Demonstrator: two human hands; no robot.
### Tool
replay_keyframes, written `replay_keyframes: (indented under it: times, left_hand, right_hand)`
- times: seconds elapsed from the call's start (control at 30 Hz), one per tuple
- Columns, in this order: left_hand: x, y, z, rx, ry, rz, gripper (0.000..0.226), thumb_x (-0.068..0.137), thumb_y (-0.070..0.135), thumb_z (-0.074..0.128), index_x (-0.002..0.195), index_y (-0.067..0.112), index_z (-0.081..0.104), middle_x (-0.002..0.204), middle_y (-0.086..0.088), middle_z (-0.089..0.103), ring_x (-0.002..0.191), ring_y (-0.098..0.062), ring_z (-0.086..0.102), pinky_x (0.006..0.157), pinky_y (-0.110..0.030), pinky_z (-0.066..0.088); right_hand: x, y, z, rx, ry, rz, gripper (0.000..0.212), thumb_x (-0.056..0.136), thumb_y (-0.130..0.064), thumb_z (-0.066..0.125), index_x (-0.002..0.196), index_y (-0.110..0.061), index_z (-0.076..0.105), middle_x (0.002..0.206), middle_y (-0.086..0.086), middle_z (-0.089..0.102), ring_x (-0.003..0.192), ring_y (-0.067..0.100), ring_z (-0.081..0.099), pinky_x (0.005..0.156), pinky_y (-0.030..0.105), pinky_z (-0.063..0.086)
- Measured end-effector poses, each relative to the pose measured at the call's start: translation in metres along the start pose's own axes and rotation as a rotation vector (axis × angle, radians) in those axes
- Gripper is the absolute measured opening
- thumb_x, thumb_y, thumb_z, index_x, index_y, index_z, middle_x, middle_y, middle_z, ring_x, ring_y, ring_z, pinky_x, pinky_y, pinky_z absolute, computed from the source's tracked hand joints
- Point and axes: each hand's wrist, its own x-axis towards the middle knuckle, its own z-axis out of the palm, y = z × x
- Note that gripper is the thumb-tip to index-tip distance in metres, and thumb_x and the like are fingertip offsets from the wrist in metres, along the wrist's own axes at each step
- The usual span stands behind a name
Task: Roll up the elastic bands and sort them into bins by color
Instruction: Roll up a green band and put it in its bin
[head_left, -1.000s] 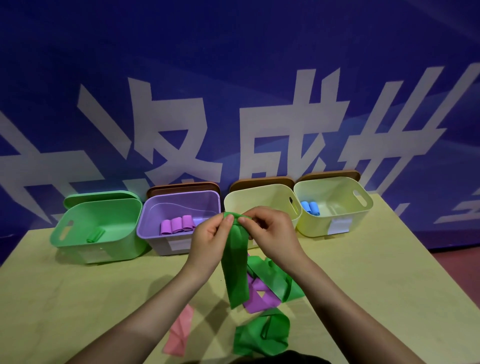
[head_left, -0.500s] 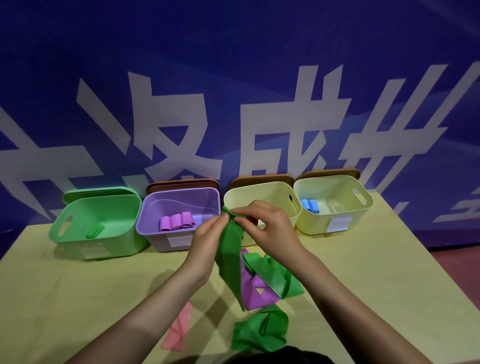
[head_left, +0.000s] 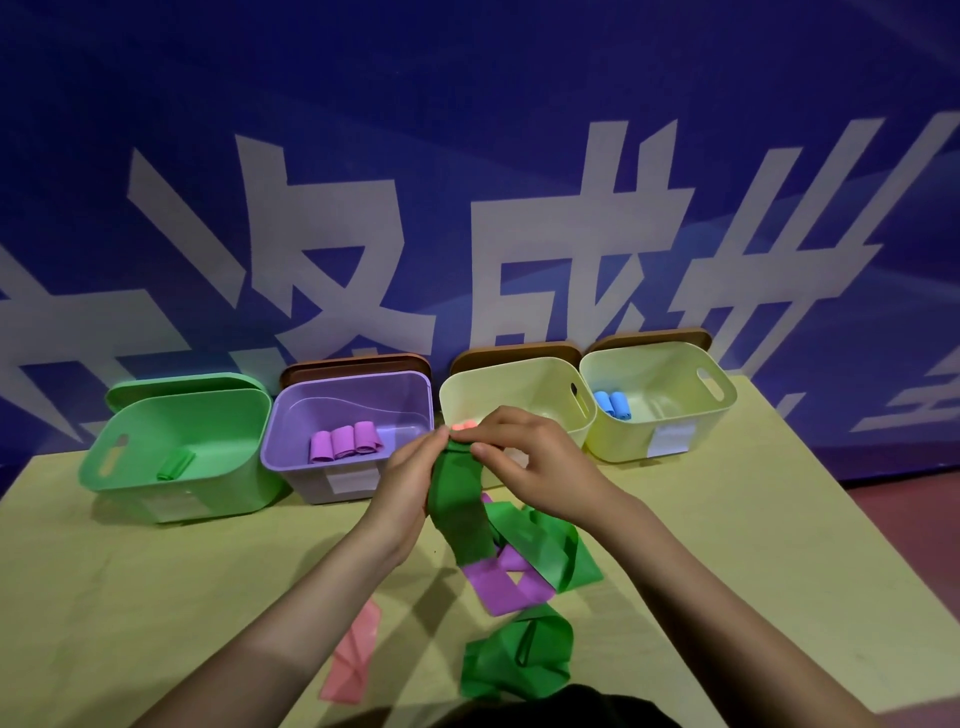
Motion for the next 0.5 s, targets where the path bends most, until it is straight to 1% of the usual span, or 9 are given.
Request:
replay_keyframes:
  times: [0.07, 0.1, 0.2, 0.27, 0.3, 0.33, 0.4, 0.43, 0.5]
  left_hand:
    - [-0.0001, -0.0026, 0.0019, -0.008, -0.008, -0.01, 0.031, 0.099, 0.026, 0.045, 0.114, 0.007, 0.064, 0.103, -0.016, 0.071, 0.093, -0.025, 0.068, 0.068, -0.029, 0.056]
    - [-0.0005, -0.0032, 0.0031, -0.015, -0.006, -0.018, 0.031, 0.099, 0.026, 0.045, 0.115, 0.006, 0.064, 0.104, -0.017, 0.071, 0.093, -0.025, 0.068, 0.068, -0.03, 0.056]
    - [-0.0004, -0.0062, 0.0034, -0.012, 0.024, -0.008, 0.029, 0.098, 0.019, 0.047, 0.117, 0.003, 0.063, 0.101, -0.017, 0.07, 0.092, -0.025, 0.066, 0.081, -0.036, 0.051]
    - [-0.0008, -0.0086, 0.0032, 0.023, 0.025, 0.027, 0.025, 0.098, 0.019, 0.048, 0.112, 0.007, 0.065, 0.099, -0.014, 0.071, 0.091, -0.023, 0.066, 0.083, -0.035, 0.05]
    - [-0.0008, -0.0098, 0.0034, 0.047, 0.022, 0.054, 0.023, 0.098, 0.019, 0.048, 0.107, 0.011, 0.067, 0.097, -0.011, 0.072, 0.09, -0.021, 0.067, 0.08, -0.033, 0.051]
    - [-0.0008, -0.0105, 0.0038, 0.074, 0.025, 0.086, 0.021, 0.098, 0.019, 0.048, 0.102, 0.015, 0.068, 0.093, -0.007, 0.073, 0.086, -0.018, 0.068, 0.075, -0.028, 0.053]
    - [-0.0017, -0.0098, 0.0059, 0.135, 0.028, 0.147, 0.022, 0.099, 0.019, 0.047, 0.095, 0.019, 0.068, 0.082, 0.001, 0.073, 0.075, -0.01, 0.069, 0.062, -0.018, 0.052]
    - [-0.0022, -0.0095, 0.0071, 0.169, 0.028, 0.177, 0.023, 0.099, 0.018, 0.046, 0.093, 0.02, 0.068, 0.078, 0.003, 0.073, 0.07, -0.007, 0.068, 0.059, -0.016, 0.051]
    - [-0.0026, -0.0089, 0.0099, 0.237, 0.025, 0.237, 0.024, 0.099, 0.017, 0.046, 0.091, 0.022, 0.067, 0.077, 0.003, 0.072, 0.071, -0.006, 0.067, 0.06, -0.015, 0.051]
  right_hand:
    - [0.0008, 0.0024, 0.0041, 0.034, 0.025, 0.059, 0.027, 0.094, -0.024, 0.054, 0.116, -0.021, 0.07, 0.097, 0.003, 0.067, 0.089, 0.014, 0.063, 0.081, 0.033, 0.049]
    - [0.0012, 0.0034, 0.0051, 0.045, 0.03, 0.088, 0.027, 0.094, -0.024, 0.054, 0.115, -0.021, 0.07, 0.096, 0.002, 0.068, 0.089, 0.013, 0.063, 0.081, 0.033, 0.049]
    - [0.0008, 0.0053, 0.0057, 0.059, 0.026, 0.126, 0.026, 0.094, -0.021, 0.056, 0.115, -0.02, 0.071, 0.095, 0.001, 0.067, 0.087, 0.011, 0.062, 0.08, 0.027, 0.048]
    - [-0.0006, 0.0054, 0.0059, 0.093, 0.021, 0.142, 0.025, 0.095, -0.017, 0.057, 0.116, -0.02, 0.071, 0.094, -0.001, 0.067, 0.087, 0.008, 0.061, 0.077, 0.018, 0.047]
    - [-0.0011, 0.0055, 0.0064, 0.138, 0.028, 0.17, 0.024, 0.095, -0.017, 0.058, 0.116, -0.019, 0.07, 0.094, -0.003, 0.067, 0.086, 0.007, 0.06, 0.076, 0.015, 0.045]
    - [-0.0015, 0.0047, 0.0072, 0.202, 0.046, 0.211, 0.024, 0.095, -0.017, 0.059, 0.115, -0.019, 0.07, 0.094, -0.004, 0.068, 0.085, 0.005, 0.061, 0.076, 0.015, 0.046]
    - [-0.0016, 0.004, 0.0095, 0.349, 0.102, 0.316, 0.022, 0.094, -0.017, 0.061, 0.113, -0.019, 0.069, 0.086, -0.006, 0.068, 0.077, 0.004, 0.061, 0.075, 0.02, 0.05]
    - [-0.0013, 0.0039, 0.0104, 0.407, 0.123, 0.363, 0.021, 0.092, -0.017, 0.062, 0.112, -0.017, 0.069, 0.082, -0.006, 0.067, 0.073, 0.005, 0.061, 0.074, 0.022, 0.051]
    - [-0.001, 0.0052, 0.0112, 0.461, 0.132, 0.414, 0.018, 0.09, -0.015, 0.066, 0.107, -0.013, 0.07, 0.077, -0.002, 0.066, 0.068, 0.005, 0.06, 0.071, 0.023, 0.052]
